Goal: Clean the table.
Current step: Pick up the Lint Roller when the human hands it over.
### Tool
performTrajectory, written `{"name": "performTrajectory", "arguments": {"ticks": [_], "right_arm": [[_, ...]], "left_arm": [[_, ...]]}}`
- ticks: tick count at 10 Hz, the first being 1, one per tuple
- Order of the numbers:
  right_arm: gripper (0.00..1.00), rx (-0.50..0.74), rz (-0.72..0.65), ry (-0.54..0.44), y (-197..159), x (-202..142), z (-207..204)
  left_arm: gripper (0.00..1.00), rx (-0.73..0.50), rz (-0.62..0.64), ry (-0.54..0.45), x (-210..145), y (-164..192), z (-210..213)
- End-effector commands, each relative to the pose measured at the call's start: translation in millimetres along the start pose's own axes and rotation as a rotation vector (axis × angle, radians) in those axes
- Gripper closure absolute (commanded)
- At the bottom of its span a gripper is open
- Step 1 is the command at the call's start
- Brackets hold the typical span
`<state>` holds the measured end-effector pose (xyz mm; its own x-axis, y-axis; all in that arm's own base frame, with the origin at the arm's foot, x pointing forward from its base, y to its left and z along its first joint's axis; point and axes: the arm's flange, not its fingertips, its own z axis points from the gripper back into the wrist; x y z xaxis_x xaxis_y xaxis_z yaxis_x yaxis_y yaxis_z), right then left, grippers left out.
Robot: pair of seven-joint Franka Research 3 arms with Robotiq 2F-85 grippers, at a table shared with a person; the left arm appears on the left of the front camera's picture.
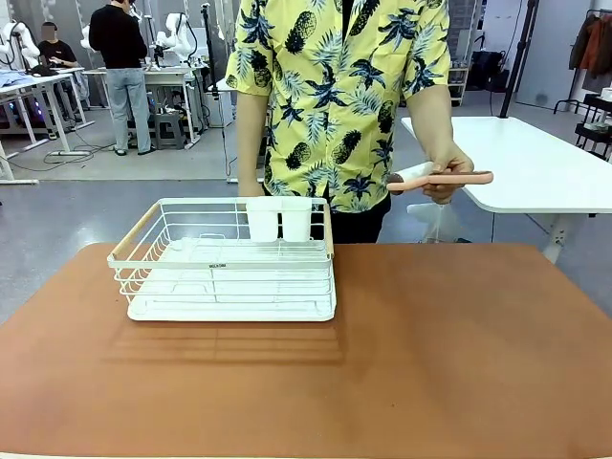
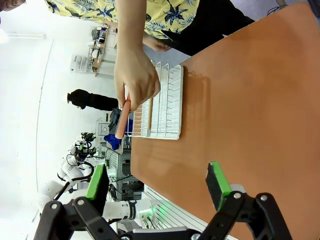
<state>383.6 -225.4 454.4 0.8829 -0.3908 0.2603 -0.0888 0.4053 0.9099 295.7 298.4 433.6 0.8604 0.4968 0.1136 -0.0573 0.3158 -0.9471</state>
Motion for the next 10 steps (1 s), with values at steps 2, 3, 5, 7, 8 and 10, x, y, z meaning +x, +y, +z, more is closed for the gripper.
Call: {"name": "performTrajectory", "arguments": {"ticks": [2,3,5,7,8,10], "right_arm": [[0.0,0.004,0.003,-0.002,1.7,0.0,0.9],[0.0,0.0,0.0,0.0,0.0,0.0,0.0],[0.0,-0.151,-0.113,-0.085,35.9,-12.0,-20.0],[0.0,-0.151,-0.31,-0.124,74.5,-36.9,-31.0],[0.0,-0.149,-0.375,-0.126,90.0,-50.7,-42.9],[0.0,-0.16,-0.35,-0.172,119.8,-73.3,-68.4]], "left_arm": [[0.0,-0.011,-0.002,-0.006,-2.8,0.4,1.0],[0.0,-0.011,-0.002,-0.006,-2.8,0.4,1.0],[0.0,-0.011,-0.002,-0.006,-2.8,0.4,1.0],[0.0,-0.011,-0.002,-0.006,-2.8,0.4,1.0],[0.0,-0.011,-0.002,-0.006,-2.8,0.4,1.0],[0.0,-0.011,-0.002,-0.006,-2.8,0.4,1.0]]}}
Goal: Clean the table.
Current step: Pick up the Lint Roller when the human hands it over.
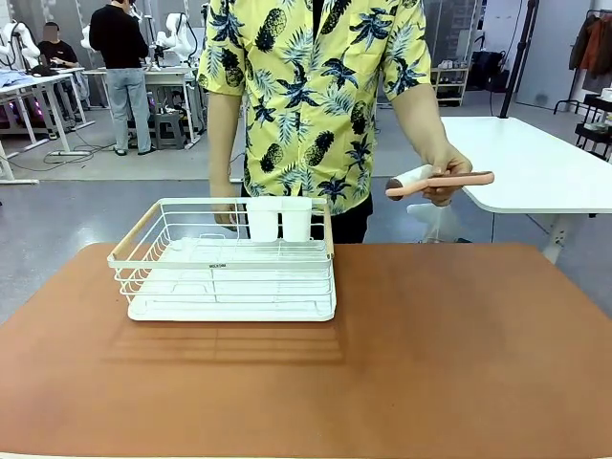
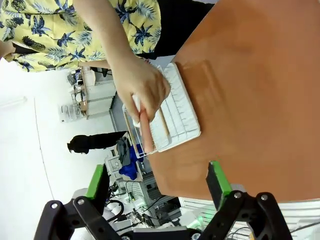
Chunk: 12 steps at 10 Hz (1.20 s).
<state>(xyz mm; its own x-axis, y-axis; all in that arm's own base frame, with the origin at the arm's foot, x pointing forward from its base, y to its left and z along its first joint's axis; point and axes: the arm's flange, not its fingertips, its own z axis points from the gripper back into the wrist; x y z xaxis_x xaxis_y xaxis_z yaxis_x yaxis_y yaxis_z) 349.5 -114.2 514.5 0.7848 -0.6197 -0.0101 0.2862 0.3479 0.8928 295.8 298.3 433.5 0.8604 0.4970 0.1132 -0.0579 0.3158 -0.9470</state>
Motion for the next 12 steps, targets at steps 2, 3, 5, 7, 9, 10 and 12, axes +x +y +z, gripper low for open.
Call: {"name": "performTrajectory", "arguments": {"ticks": [2,3,5,7,9,10,12], "right_arm": [[0.0,0.007,-0.027,-0.065,25.7,-45.0,-26.5],[0.0,-0.005,-0.029,-0.045,29.0,-55.9,-41.6],[0.0,-0.027,-0.037,-0.054,32.0,-68.2,-61.0],[0.0,-0.049,-0.013,-0.072,28.3,-89.0,-81.1],[0.0,-0.051,0.02,-0.088,15.7,-103.4,-98.6],[0.0,-0.067,0.021,-0.078,8.0,-109.6,-107.4],[0.0,-0.059,0.0,-0.056,-6.5,-115.5,-118.4]], "left_arm": [[0.0,-0.011,-0.003,-0.006,-2.8,0.3,1.1],[0.0,-0.011,-0.003,-0.006,-2.8,0.3,1.1],[0.0,-0.011,-0.003,-0.006,-2.8,0.3,1.1],[0.0,-0.011,-0.003,-0.006,-2.8,0.3,1.1],[0.0,-0.011,-0.003,-0.006,-2.8,0.3,1.1],[0.0,-0.011,-0.003,-0.006,-2.8,0.3,1.1],[0.0,-0.011,-0.003,-0.006,-2.8,0.3,1.1]]}}
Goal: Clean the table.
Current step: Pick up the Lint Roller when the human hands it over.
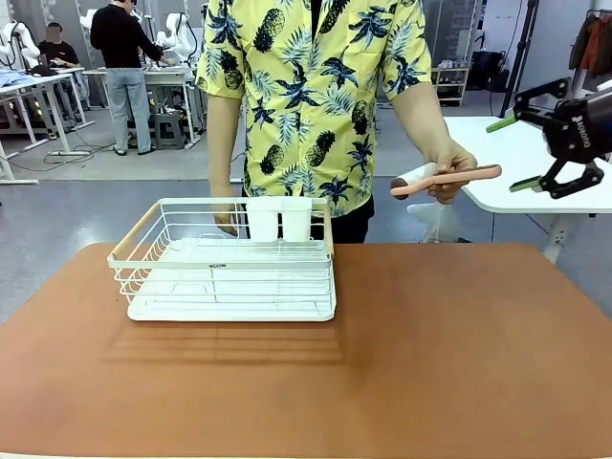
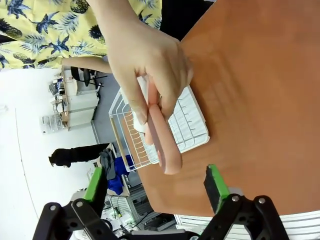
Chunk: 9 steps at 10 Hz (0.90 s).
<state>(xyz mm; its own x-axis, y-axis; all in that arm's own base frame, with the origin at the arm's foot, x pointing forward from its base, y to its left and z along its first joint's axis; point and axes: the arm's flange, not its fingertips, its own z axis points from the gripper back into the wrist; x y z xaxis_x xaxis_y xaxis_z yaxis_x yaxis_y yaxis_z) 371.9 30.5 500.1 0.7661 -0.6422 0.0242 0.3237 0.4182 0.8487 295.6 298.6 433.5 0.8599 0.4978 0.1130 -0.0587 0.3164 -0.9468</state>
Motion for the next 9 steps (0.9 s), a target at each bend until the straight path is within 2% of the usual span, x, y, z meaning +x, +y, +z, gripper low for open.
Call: {"name": "performTrajectory", "arguments": {"ticks": [1,4,9], "right_arm": [[0.0,0.017,-0.006,-0.021,-54.9,-48.4,-4.8],[0.0,0.023,-0.024,-0.047,-71.8,-48.5,-21.9],[0.0,0.035,-0.011,-0.085,-74.5,-44.5,-36.5]], "left_arm": [[0.0,-0.012,-0.003,-0.005,-2.8,0.3,0.8],[0.0,-0.012,-0.003,-0.005,-2.8,0.3,0.8],[0.0,-0.012,-0.003,-0.005,-2.8,0.3,0.8]]}}
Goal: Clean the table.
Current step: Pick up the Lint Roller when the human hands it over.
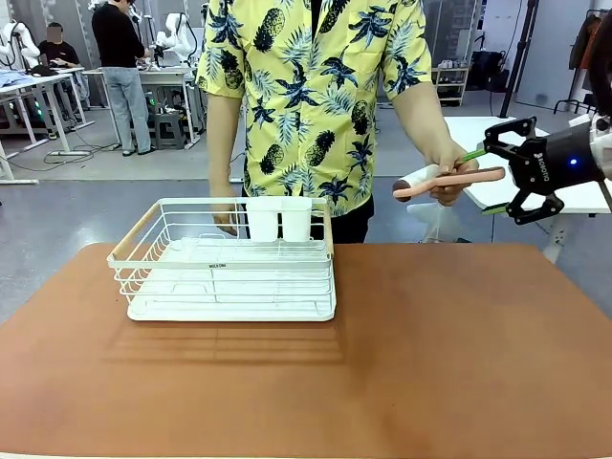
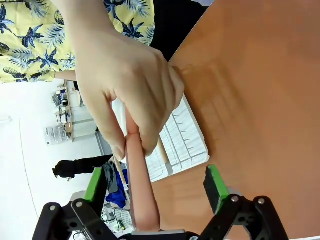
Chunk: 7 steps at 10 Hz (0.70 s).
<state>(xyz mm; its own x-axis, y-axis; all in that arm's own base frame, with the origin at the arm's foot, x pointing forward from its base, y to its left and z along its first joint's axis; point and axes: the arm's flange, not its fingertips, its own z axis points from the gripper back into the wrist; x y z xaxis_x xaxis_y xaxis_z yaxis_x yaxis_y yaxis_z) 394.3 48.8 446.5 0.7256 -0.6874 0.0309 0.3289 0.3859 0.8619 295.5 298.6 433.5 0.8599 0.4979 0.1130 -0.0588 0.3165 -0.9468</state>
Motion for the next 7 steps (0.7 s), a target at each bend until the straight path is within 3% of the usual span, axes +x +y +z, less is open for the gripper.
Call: {"name": "performTrajectory", "arguments": {"ticks": [1,2,3,4,5,6,7], "right_arm": [[0.06,0.021,0.018,-0.043,-44.3,-45.2,19.0],[0.19,0.035,0.028,-0.059,-42.8,-44.4,19.4],[0.26,0.038,0.031,-0.067,-41.6,-43.0,19.5],[0.25,0.043,0.029,-0.073,-40.9,-41.4,20.2],[0.45,0.047,0.028,-0.075,-40.1,-41.0,21.0],[0.44,0.048,0.027,-0.077,-40.1,-40.6,21.4],[0.65,0.053,0.023,-0.082,-40.2,-39.7,21.7]], "left_arm": [[0.0,-0.013,-0.003,-0.005,-2.7,0.3,0.8],[0.0,-0.013,-0.003,-0.005,-2.7,0.3,0.8],[0.0,-0.013,-0.003,-0.005,-2.7,0.3,0.8],[0.0,-0.013,-0.003,-0.005,-2.7,0.3,0.8],[0.0,-0.013,-0.003,-0.005,-2.7,0.3,0.8],[0.0,-0.013,-0.003,-0.005,-2.7,0.3,0.8],[0.0,-0.013,-0.003,-0.005,-2.7,0.3,0.8]]}}
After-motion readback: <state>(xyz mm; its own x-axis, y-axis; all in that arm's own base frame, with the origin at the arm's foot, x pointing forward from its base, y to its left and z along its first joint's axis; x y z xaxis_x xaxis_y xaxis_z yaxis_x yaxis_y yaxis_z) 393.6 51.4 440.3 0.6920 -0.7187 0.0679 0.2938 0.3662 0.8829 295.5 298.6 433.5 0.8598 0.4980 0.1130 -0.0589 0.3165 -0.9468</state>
